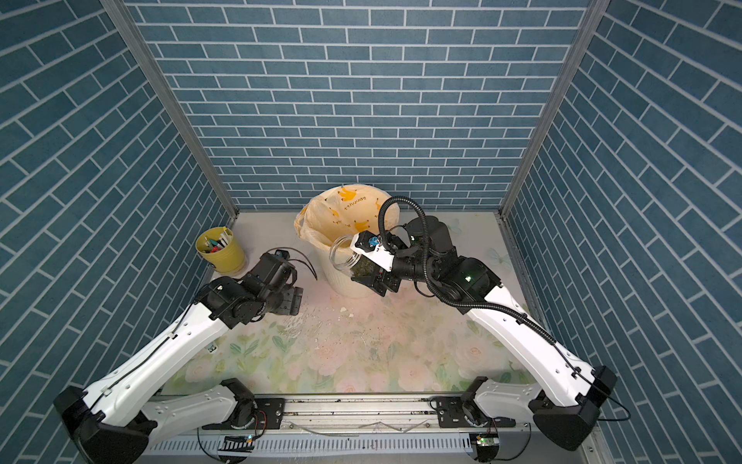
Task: Empty moldy tea leaves from jars
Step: Place the lid at the center of the board.
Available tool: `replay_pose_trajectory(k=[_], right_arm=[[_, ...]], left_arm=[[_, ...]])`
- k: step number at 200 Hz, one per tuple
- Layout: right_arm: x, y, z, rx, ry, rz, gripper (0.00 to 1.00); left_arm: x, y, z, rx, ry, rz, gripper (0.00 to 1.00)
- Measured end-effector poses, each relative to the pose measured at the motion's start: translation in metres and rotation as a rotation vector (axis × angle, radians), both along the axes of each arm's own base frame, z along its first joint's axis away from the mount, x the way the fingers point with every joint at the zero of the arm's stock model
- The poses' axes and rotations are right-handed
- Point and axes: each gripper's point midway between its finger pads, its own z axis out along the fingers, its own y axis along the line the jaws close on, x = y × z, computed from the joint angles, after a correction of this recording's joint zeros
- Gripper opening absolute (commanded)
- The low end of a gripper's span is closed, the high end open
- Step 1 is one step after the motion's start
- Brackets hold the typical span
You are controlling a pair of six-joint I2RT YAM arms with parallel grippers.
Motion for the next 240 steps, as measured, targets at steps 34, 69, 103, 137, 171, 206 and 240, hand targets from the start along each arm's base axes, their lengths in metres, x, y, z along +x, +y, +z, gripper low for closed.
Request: replay_pose_trajectory(k=[34, 69, 103, 137, 171, 206, 240], right_arm=[[0.010, -0.003, 0.003, -0.003, -0.001, -0.027, 0.00], [0.017, -0.005, -0.002, -0.014, 0.008, -0.046, 0.00], [0.019, -0.006, -0.002, -0.014, 0.007, -0.053, 0.00], [0.020, -0.007, -0.002, -0.015, 0.007, -0.058, 0.00], [0.021, -0.008, -0.002, -0.015, 0.007, -0.063, 0.00], [0.022, -0.008, -0.002, -0.015, 0.007, -0.064, 0.00], [0.022, -0.009, -0.002, -0.015, 0.008, -0.065, 0.00]], left_arm=[[-0.015, 0.005, -0.047, -0.008, 0.089, 0.058, 0.00], [-0.015, -0.003, -0.087, -0.046, 0.149, 0.107, 0.00], [-0.013, -0.004, -0.123, -0.024, 0.202, 0.156, 0.00], [-0.014, 0.001, -0.141, -0.019, 0.202, 0.208, 0.21], [-0.009, 0.003, -0.143, -0.029, 0.168, 0.241, 0.43], [-0.013, 0.006, -0.156, -0.013, 0.188, 0.253, 0.60], [-0.015, 0.006, -0.168, 0.000, 0.218, 0.259, 0.79]])
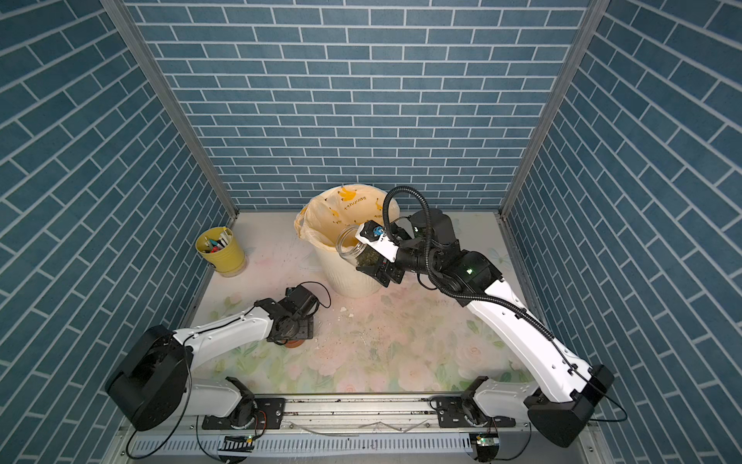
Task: Empty moldy tea leaves from jars
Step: Place the lid at the center of the board, then pour the moldy tea leaves from the jar into the trash bin.
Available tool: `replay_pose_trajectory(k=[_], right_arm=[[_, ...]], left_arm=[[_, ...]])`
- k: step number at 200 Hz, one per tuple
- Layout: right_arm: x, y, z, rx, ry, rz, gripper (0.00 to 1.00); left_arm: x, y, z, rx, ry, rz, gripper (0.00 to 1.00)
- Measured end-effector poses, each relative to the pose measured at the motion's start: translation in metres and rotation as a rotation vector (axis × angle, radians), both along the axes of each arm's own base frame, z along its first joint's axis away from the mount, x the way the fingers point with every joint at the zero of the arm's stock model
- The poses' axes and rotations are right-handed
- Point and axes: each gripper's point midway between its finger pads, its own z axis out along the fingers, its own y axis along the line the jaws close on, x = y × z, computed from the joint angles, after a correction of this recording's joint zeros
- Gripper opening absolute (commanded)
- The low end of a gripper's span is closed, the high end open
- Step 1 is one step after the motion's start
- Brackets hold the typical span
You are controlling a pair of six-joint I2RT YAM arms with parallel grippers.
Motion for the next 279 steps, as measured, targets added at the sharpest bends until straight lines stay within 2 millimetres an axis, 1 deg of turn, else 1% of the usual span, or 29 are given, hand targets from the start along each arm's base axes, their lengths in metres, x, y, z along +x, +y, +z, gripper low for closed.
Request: replay_pose_trajectory(k=[40, 76, 99, 111, 118, 125, 133, 145, 161, 162, 166, 170, 172, 179, 189, 200, 215, 234, 255, 267, 279], right_arm=[[0.001, -0.001, -0.002, -0.001, 0.003, -0.002, 0.00], [0.001, -0.001, -0.012, -0.016, 0.022, -0.003, 0.00], [0.002, -0.001, -0.014, -0.019, 0.027, -0.005, 0.00], [0.003, -0.002, -0.014, -0.017, 0.028, -0.007, 0.00], [0.004, -0.003, -0.014, -0.016, 0.029, -0.009, 0.00], [0.005, -0.004, -0.014, -0.015, 0.030, -0.011, 0.00], [0.006, -0.005, -0.014, -0.014, 0.033, -0.013, 0.00], [0.007, -0.007, -0.013, -0.006, 0.044, -0.018, 0.00], [0.009, -0.009, -0.014, 0.006, 0.065, -0.018, 0.00], [0.009, -0.009, -0.014, 0.007, 0.066, -0.018, 0.00], [0.009, -0.010, -0.014, 0.011, 0.071, -0.016, 0.00], [0.010, -0.010, -0.014, 0.015, 0.078, -0.015, 0.00], [0.010, -0.011, -0.014, 0.018, 0.083, -0.014, 0.00], [0.010, -0.012, -0.014, 0.027, 0.095, -0.011, 0.00], [0.010, -0.013, -0.013, 0.040, 0.108, -0.002, 0.00], [0.010, -0.013, -0.012, 0.051, 0.120, 0.011, 0.00], [0.011, -0.011, -0.011, 0.061, 0.136, 0.033, 0.00], [0.015, -0.007, -0.006, 0.076, 0.149, 0.060, 0.00], [0.021, -0.003, 0.003, 0.087, 0.153, 0.076, 0.00], [0.027, -0.002, 0.012, 0.088, 0.148, 0.072, 0.00], [0.033, -0.001, 0.022, 0.087, 0.136, 0.069, 0.00]], left_arm=[[0.003, -0.002, 0.002, -0.013, -0.016, 0.000, 0.99], [0.004, -0.004, 0.003, -0.023, -0.024, -0.003, 0.99], [0.003, -0.004, 0.004, -0.021, -0.021, -0.008, 0.99], [0.002, -0.003, 0.009, -0.028, -0.027, -0.018, 0.99], [0.001, -0.004, 0.016, -0.040, -0.040, -0.026, 0.99], [0.002, -0.005, 0.026, -0.056, -0.061, -0.034, 0.99], [0.004, -0.006, 0.041, -0.077, -0.097, -0.048, 0.99], [0.009, -0.010, 0.072, -0.122, -0.176, -0.072, 0.99], [0.015, -0.015, 0.128, -0.193, -0.318, -0.116, 0.99], [0.016, -0.015, 0.134, -0.200, -0.336, -0.122, 0.99], [0.017, -0.017, 0.147, -0.217, -0.368, -0.133, 0.99], [0.017, -0.018, 0.164, -0.239, -0.415, -0.151, 0.99], [0.017, -0.018, 0.170, -0.245, -0.428, -0.156, 0.99], [0.016, -0.019, 0.196, -0.279, -0.499, -0.188, 0.99], [0.014, -0.022, 0.227, -0.318, -0.581, -0.234, 0.99], [0.011, -0.026, 0.255, -0.355, -0.663, -0.285, 0.99], [0.013, -0.036, 0.282, -0.393, -0.746, -0.360, 0.99], [0.025, -0.056, 0.302, -0.421, -0.791, -0.448, 0.99], [0.053, -0.085, 0.329, -0.449, -0.834, -0.530, 0.99], [0.072, -0.100, 0.341, -0.467, -0.849, -0.566, 0.99], [0.088, -0.110, 0.352, -0.490, -0.864, -0.592, 0.99]])
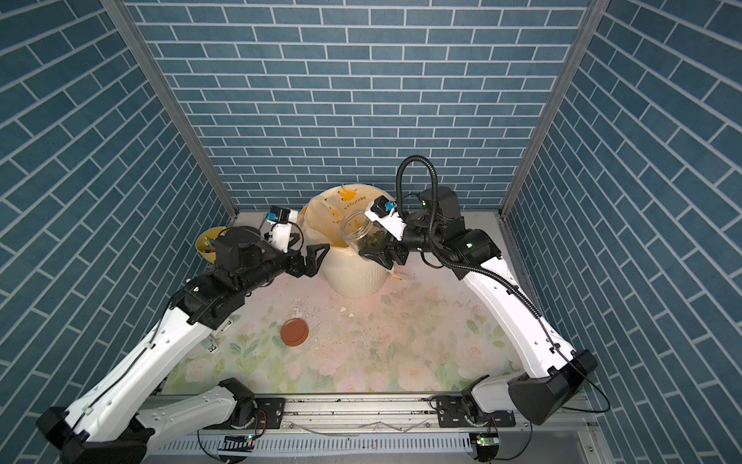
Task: Empty moldy tea leaves from jars
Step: Pour the moldy tea leaves from the jar into the trash bin.
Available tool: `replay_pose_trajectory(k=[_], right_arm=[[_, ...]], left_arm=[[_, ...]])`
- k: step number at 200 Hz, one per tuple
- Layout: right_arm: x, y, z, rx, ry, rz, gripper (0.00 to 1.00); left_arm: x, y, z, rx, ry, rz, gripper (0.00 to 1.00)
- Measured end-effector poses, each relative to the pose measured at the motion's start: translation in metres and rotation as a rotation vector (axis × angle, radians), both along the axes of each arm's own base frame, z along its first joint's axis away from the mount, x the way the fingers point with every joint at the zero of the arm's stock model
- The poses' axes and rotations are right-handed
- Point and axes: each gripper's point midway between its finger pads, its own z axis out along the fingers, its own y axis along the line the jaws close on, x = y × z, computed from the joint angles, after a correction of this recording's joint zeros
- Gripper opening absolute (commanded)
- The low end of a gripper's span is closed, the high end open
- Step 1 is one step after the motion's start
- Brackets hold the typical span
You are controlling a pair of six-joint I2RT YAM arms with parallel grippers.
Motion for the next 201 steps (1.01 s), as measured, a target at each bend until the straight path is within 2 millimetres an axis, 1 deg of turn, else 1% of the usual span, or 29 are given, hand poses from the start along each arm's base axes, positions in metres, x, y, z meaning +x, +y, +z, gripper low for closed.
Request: replay_pose_trajectory(k=[17, 38, 57, 76, 88, 102, 113, 124, 153, 172, 201], right_arm=[[0.007, 0.001, 0.010, -0.008, -0.019, -0.003, 0.00], [0.015, 0.000, 0.013, -0.023, -0.027, -0.008, 0.00], [0.020, -0.004, 0.006, -0.042, -0.006, -0.020, 0.00], [0.029, -0.010, -0.001, -0.061, 0.020, -0.043, 0.00], [0.035, -0.012, -0.005, -0.078, 0.019, -0.052, 0.00], [0.041, -0.014, -0.007, -0.094, 0.011, -0.062, 0.00], [0.044, -0.015, -0.008, -0.107, -0.001, -0.065, 0.00], [0.047, -0.015, -0.006, -0.119, -0.016, -0.065, 0.00], [0.057, -0.012, 0.009, -0.134, -0.078, -0.060, 0.00], [0.061, -0.010, 0.019, -0.135, -0.112, -0.053, 0.00], [0.066, -0.008, 0.021, -0.152, -0.138, -0.040, 0.00]], left_arm=[[0.021, -0.008, 0.019, -0.030, -0.032, -0.029, 0.99], [0.035, -0.008, 0.046, -0.082, -0.073, -0.063, 0.99], [0.041, 0.002, 0.073, -0.151, -0.112, -0.083, 0.97], [0.043, 0.012, 0.097, -0.220, -0.129, -0.110, 0.88], [0.044, 0.013, 0.109, -0.248, -0.128, -0.136, 0.86], [0.046, 0.006, 0.120, -0.262, -0.123, -0.188, 0.82], [0.050, 0.000, 0.122, -0.265, -0.103, -0.223, 0.82], [0.054, -0.006, 0.120, -0.266, -0.077, -0.254, 0.79], [0.070, -0.026, 0.106, -0.286, 0.039, -0.347, 0.77], [0.081, -0.035, 0.095, -0.285, 0.106, -0.382, 0.77], [0.086, -0.043, 0.085, -0.277, 0.184, -0.425, 0.77]])
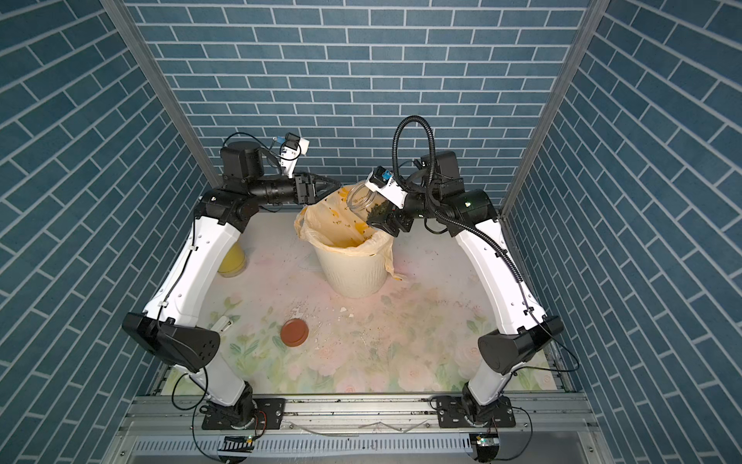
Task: Empty moldy tea leaves from jars
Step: Pour the moldy tea leaves from the jar into the trash bin.
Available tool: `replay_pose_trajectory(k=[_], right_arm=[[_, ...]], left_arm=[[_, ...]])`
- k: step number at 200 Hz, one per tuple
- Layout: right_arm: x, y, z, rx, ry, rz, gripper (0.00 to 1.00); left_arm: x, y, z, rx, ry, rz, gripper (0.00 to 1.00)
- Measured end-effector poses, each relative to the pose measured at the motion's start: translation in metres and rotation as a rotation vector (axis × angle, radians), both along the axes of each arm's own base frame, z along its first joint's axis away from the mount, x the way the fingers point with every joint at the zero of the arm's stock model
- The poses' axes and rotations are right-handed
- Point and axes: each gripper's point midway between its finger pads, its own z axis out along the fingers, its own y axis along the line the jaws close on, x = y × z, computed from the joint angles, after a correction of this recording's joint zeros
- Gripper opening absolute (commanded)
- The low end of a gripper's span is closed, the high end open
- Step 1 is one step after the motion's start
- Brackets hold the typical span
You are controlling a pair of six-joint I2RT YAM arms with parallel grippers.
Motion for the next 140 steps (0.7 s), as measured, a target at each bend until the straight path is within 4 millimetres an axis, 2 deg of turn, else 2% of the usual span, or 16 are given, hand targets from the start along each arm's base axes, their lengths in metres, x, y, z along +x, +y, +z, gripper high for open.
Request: replay_pose_trajectory(k=[37, 75, 102, 140], right_arm=[[0.004, 0.002, -0.013, -0.036, 0.011, 0.010, 0.00], [0.009, 0.004, -0.023, -0.063, 0.025, 0.009, 0.00], [0.009, 0.004, -0.020, -0.063, 0.015, 0.009, 0.00], [0.006, 0.006, -0.008, -0.049, -0.016, 0.018, 0.00]], left_arm=[[-0.002, -0.005, 0.004, 0.007, 0.022, -0.051, 0.76], [-0.012, -0.011, 0.003, 0.034, 0.029, -0.096, 0.76], [-0.018, -0.017, -0.007, 0.075, 0.050, -0.121, 0.76], [-0.013, -0.025, -0.026, 0.127, 0.085, -0.133, 0.75]])
